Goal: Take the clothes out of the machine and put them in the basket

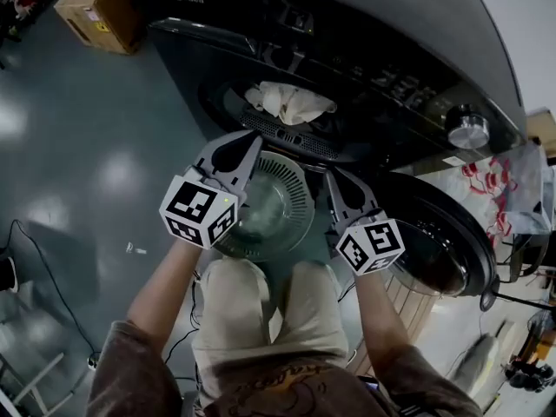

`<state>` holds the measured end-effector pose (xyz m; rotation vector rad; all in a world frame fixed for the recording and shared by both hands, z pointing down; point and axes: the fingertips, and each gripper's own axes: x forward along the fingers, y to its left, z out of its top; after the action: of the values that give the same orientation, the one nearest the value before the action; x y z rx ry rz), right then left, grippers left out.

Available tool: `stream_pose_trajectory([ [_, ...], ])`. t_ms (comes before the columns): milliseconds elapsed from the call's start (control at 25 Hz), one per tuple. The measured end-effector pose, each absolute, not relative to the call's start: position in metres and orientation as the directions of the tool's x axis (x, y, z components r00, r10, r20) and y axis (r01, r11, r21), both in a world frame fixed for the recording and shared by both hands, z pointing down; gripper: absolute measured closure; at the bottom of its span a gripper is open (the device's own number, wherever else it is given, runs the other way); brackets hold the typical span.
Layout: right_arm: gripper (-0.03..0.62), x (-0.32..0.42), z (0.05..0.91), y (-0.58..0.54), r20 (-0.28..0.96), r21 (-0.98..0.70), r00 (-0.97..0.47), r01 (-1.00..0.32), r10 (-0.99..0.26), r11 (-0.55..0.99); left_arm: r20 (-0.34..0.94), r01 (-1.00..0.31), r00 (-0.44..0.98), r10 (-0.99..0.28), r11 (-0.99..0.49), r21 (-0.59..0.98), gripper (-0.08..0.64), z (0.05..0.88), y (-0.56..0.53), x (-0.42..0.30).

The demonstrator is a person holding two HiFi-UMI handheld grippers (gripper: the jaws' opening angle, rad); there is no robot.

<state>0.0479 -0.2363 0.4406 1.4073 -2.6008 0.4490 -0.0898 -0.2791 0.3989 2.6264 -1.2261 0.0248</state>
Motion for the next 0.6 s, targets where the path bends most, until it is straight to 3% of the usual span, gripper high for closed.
stream_pose_trajectory([
  [600,0.597,0.071,0.518,-0.206,0.173,-0.163,-0.571,-0.82,-0.802,0.549,0.056,-0.77,0.632,-0.773,-0.619,0.153,0.555,0.474,-0.251,-0.054],
])
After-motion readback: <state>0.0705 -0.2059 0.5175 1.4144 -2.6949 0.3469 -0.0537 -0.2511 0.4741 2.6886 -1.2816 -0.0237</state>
